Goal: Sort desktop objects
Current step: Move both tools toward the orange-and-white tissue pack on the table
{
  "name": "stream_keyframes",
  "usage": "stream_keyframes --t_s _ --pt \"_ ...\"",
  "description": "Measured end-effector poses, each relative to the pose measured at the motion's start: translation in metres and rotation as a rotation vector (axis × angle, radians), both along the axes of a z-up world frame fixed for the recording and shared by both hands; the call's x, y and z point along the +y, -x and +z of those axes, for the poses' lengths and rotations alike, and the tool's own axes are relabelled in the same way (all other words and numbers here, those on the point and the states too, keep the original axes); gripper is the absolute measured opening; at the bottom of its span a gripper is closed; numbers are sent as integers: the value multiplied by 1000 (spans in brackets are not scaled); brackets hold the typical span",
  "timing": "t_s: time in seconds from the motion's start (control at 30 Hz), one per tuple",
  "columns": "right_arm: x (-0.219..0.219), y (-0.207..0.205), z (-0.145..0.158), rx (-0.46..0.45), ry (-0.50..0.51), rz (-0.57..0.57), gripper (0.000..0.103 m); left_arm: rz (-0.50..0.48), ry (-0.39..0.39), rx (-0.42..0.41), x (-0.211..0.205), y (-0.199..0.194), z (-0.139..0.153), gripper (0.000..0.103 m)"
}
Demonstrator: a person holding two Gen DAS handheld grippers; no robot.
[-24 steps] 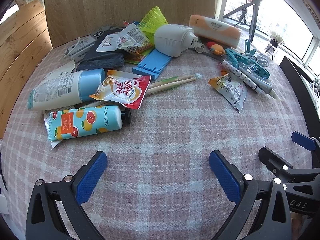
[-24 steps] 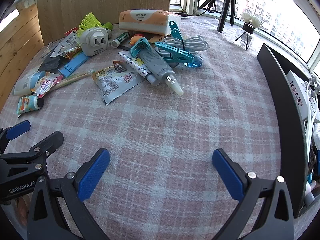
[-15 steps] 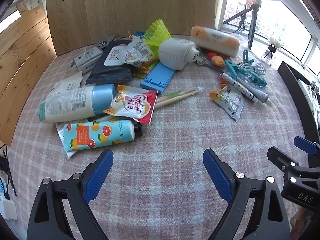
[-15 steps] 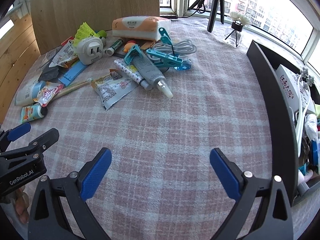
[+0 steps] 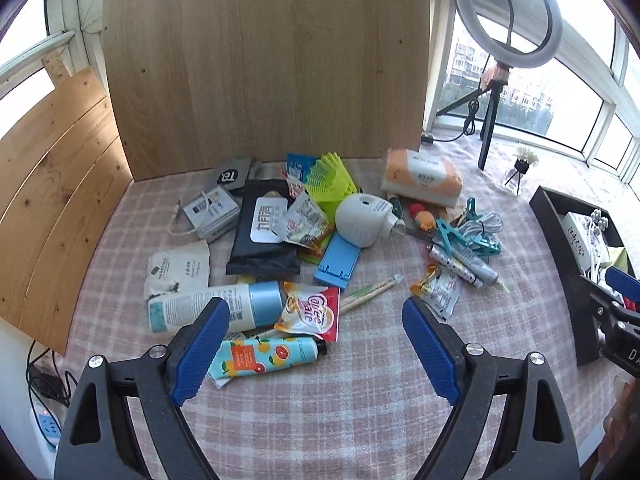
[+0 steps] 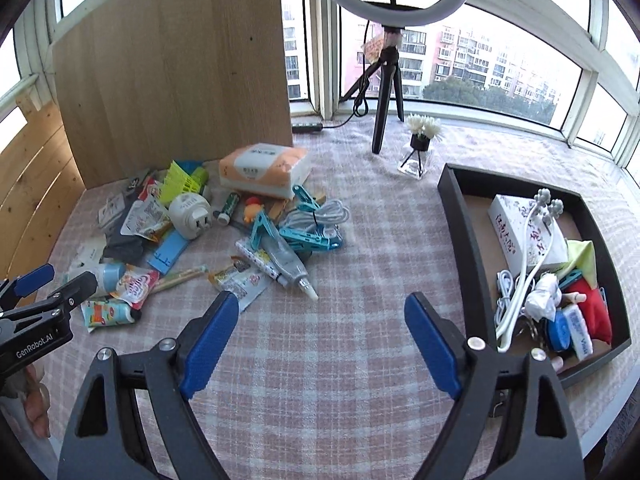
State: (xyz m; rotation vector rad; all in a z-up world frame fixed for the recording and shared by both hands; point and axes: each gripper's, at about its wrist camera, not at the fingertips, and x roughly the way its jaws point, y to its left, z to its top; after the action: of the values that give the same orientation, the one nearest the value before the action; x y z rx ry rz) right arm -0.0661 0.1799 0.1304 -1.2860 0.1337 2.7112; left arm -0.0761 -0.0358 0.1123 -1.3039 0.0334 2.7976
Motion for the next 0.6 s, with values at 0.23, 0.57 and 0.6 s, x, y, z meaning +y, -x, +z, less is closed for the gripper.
stream_keyframes --t_s 0.23,0.57,0.6 --pt "-11 0 31 47 -38 -1 85 -74 -25 30 -5 23 30 89" --pt "37 19 65 63 -62 -20 85 -157 -105 -80 -21 58 57 88" --pt "46 19 71 65 -84 -19 85 -184 -123 -103 -25 61 61 88"
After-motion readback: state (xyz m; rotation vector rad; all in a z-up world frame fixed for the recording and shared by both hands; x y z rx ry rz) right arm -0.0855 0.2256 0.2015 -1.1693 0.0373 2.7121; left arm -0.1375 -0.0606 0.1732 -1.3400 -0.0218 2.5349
